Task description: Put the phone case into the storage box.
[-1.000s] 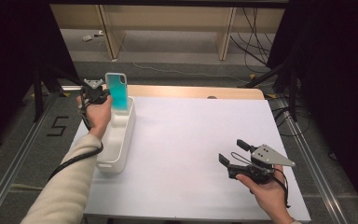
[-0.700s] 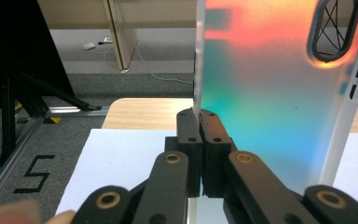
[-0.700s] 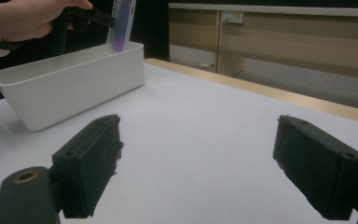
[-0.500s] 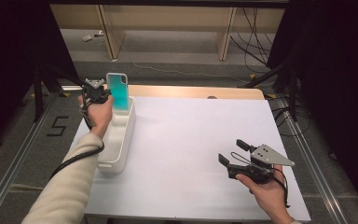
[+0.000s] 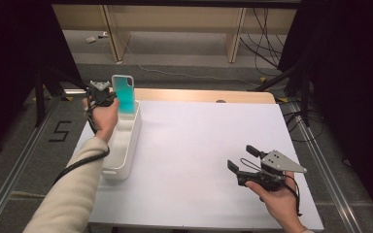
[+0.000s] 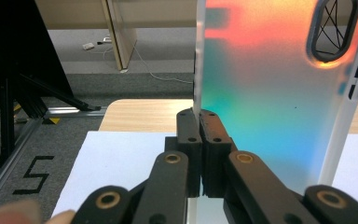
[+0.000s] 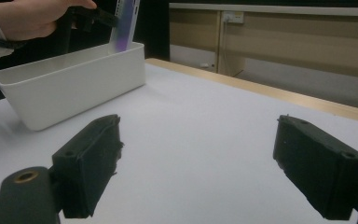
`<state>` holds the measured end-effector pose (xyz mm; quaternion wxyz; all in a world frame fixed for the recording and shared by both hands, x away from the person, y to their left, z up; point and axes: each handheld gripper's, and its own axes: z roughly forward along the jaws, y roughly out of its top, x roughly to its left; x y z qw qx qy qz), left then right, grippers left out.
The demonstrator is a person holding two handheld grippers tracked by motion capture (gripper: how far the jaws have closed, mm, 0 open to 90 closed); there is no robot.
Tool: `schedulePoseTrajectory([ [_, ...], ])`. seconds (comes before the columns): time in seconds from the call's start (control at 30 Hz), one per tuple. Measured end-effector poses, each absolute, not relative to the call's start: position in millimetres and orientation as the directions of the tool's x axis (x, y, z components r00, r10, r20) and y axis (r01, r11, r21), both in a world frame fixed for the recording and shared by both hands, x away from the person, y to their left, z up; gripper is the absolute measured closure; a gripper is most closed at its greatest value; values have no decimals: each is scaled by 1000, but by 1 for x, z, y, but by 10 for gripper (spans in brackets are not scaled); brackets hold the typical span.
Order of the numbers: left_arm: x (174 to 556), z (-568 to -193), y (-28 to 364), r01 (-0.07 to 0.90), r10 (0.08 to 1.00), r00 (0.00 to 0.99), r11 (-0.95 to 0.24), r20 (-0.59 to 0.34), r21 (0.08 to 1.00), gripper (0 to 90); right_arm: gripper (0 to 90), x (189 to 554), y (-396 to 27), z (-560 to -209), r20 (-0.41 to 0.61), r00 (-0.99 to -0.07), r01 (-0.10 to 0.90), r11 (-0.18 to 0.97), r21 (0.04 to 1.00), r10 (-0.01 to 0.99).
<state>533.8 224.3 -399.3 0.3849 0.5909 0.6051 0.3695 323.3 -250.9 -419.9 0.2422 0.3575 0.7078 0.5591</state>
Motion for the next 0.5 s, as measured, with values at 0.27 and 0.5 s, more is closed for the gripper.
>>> schedulePoseTrajectory([
  [0.27,535,-400,223,434,1000,-9,28,-26,901,880,161,323,-252,-419,51,-626,242,132,961,778],
  [0.5,538,-403,223,440,1000,-16,23,-17,898,879,161,323,-252,-420,54,-630,239,127,963,775],
])
